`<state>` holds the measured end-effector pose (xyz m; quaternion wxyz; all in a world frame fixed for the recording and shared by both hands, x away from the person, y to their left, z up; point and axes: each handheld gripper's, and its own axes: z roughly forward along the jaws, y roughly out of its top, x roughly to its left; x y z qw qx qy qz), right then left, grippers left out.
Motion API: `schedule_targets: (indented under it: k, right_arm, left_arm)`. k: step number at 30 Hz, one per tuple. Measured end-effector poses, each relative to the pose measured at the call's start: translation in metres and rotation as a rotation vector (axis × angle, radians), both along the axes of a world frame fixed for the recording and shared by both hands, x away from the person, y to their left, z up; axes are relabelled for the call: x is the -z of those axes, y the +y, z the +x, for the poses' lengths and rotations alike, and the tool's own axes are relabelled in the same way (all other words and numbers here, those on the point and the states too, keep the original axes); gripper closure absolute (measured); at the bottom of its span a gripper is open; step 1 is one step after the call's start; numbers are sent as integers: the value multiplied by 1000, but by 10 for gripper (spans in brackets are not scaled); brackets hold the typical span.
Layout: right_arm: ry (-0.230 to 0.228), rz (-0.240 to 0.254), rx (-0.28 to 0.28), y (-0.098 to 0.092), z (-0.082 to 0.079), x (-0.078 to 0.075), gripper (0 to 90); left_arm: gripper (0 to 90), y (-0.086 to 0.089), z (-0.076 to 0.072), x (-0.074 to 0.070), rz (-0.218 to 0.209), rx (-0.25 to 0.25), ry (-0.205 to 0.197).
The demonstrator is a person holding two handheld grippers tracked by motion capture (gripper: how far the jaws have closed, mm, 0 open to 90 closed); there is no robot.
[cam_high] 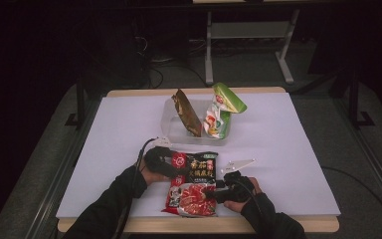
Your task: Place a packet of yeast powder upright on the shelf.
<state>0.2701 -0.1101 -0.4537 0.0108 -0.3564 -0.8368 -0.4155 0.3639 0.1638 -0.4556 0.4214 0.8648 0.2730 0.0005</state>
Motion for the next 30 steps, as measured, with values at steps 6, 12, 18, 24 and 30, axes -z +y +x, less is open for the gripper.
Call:
schedule_targets:
  k: [6, 12, 18, 24, 30]
  right_arm:
    - [-27, 10, 27, 0, -3, 1, 617]
    - [-87, 13, 38, 2, -9, 1, 679]
    - [-135, 8, 44, 4, -13, 1, 693]
    - [-149, 14, 45, 2, -14, 2, 690]
    - [-163, 22, 43, 0, -13, 1, 689]
  left_arm:
    - [101, 1, 0, 0, 0, 0, 2]
    - [97, 3, 1, 0, -4, -20, 7]
    - [137, 3, -1, -1, -2, -20, -4]
    - [387, 15, 2, -2, -67, -42, 14]
    - [685, 27, 1, -7, -139, -65, -34]
